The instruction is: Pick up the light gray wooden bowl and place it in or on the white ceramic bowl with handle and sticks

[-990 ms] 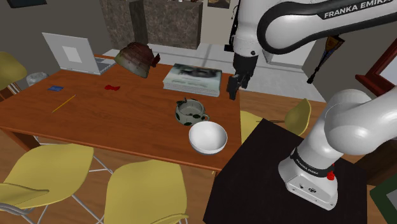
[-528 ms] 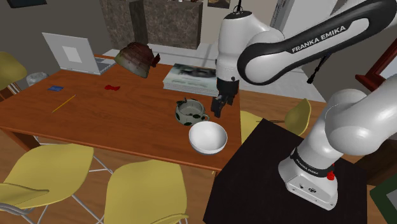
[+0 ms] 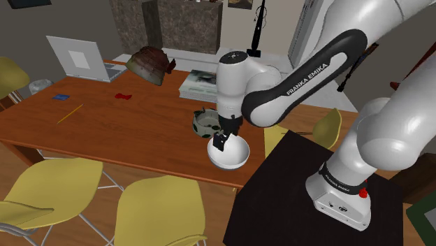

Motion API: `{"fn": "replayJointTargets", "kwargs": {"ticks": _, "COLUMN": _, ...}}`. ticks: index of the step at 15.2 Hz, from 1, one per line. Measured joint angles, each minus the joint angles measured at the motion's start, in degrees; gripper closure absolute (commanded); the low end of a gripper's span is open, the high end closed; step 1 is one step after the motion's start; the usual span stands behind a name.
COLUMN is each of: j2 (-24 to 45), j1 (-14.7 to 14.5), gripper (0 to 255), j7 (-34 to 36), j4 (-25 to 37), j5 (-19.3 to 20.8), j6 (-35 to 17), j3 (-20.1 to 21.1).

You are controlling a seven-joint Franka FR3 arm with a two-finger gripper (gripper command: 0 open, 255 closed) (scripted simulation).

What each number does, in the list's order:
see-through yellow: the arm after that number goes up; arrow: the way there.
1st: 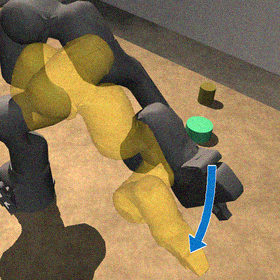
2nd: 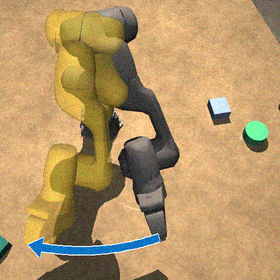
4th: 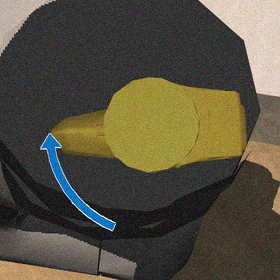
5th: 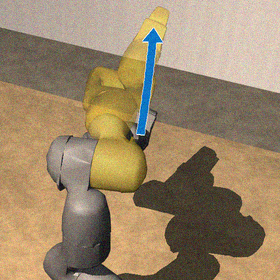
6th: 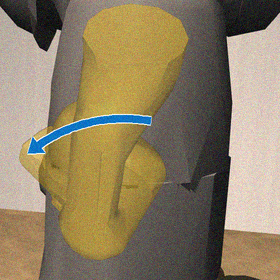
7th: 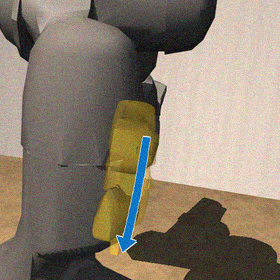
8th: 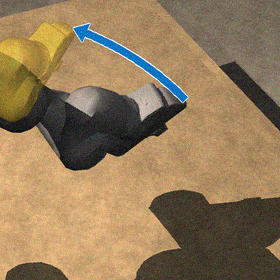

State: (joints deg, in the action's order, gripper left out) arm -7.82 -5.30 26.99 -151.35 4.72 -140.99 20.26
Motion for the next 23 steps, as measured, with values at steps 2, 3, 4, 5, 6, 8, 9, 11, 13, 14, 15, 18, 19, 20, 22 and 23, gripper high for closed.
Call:
{"fn": "replayJointTargets", "kwargs": {"ticks": 2, "j2": 5.5, "j1": 0.2, "gripper": 0, "j7": 4.1, "j4": 1.9, "j5": 3.6, "j6": -3.1, "j3": 1.2}}
{"fn": "replayJointTargets", "kwargs": {"ticks": 3, "j2": 7.7, "j1": -0.1, "gripper": 0, "j7": 6.6, "j4": 2.4, "j5": 5.5, "j6": -4.5, "j3": 1.8}}
{"fn": "replayJointTargets", "kwargs": {"ticks": 4, "j2": 10.2, "j1": -0.3, "gripper": 0, "j7": 9.1, "j4": 3.1, "j5": 7.7, "j6": -5.8, "j3": 2.0}}
{"fn": "replayJointTargets", "kwargs": {"ticks": 5, "j2": 12.5, "j1": -0.8, "gripper": 0, "j7": 11.4, "j4": 4.1, "j5": 9.8, "j6": -6.7, "j3": 2.1}}
{"fn": "replayJointTargets", "kwargs": {"ticks": 6, "j2": 14.2, "j1": -1.1, "gripper": 0, "j7": 12.9, "j4": 5.1, "j5": 11.4, "j6": -7.3, "j3": 1.9}}
{"fn": "replayJointTargets", "kwargs": {"ticks": 8, "j2": 16.7, "j1": -1.4, "gripper": 0, "j7": 14.8, "j4": 5.8, "j5": 13.8, "j6": -8.6, "j3": 1.2}}
{"fn": "replayJointTargets", "kwargs": {"ticks": 9, "j2": 17.8, "j1": -1.7, "gripper": 0, "j7": 15.8, "j4": 6.0, "j5": 15.1, "j6": -9.4, "j3": 0.8}}
{"fn": "replayJointTargets", "kwargs": {"ticks": 11, "j2": 19.4, "j1": -2.1, "gripper": 0, "j7": 17.3, "j4": 6.1, "j5": 16.9, "j6": -10.7, "j3": 0.0}}
{"fn": "replayJointTargets", "kwargs": {"ticks": 13, "j2": 21.5, "j1": -2.5, "gripper": 0, "j7": 18.8, "j4": 6.4, "j5": 19.2, "j6": -12.2, "j3": -1.2}}
{"fn": "replayJointTargets", "kwargs": {"ticks": 14, "j2": 22.1, "j1": -2.7, "gripper": 0, "j7": 19.3, "j4": 6.4, "j5": 19.9, "j6": -12.7, "j3": -1.5}}
{"fn": "replayJointTargets", "kwargs": {"ticks": 15, "j2": 22.4, "j1": -2.8, "gripper": 0, "j7": 19.5, "j4": 6.5, "j5": 20.3, "j6": -12.9, "j3": -1.7}}
{"fn": "replayJointTargets", "kwargs": {"ticks": 18, "j2": 22.7, "j1": -2.9, "gripper": 0, "j7": 19.8, "j4": 6.6, "j5": 20.6, "j6": -13.1, "j3": -1.9}}
{"fn": "replayJointTargets", "kwargs": {"ticks": 19, "j2": 22.7, "j1": -2.9, "gripper": 0, "j7": 19.8, "j4": 6.6, "j5": 20.6, "j6": -13.1, "j3": -1.9}}
{"fn": "replayJointTargets", "kwargs": {"ticks": 20, "j2": 22.7, "j1": -2.9, "gripper": 0, "j7": 19.8, "j4": 6.6, "j5": 20.6, "j6": -13.1, "j3": -1.9}}
{"fn": "replayJointTargets", "kwargs": {"ticks": 22, "j2": 22.7, "j1": -2.9, "gripper": 255, "j7": 19.8, "j4": 6.6, "j5": 20.6, "j6": -13.1, "j3": -1.9}}
{"fn": "replayJointTargets", "kwargs": {"ticks": 23, "j2": 22.7, "j1": -2.9, "gripper": 255, "j7": 19.8, "j4": 6.6, "j5": 20.6, "j6": -13.1, "j3": -1.9}}
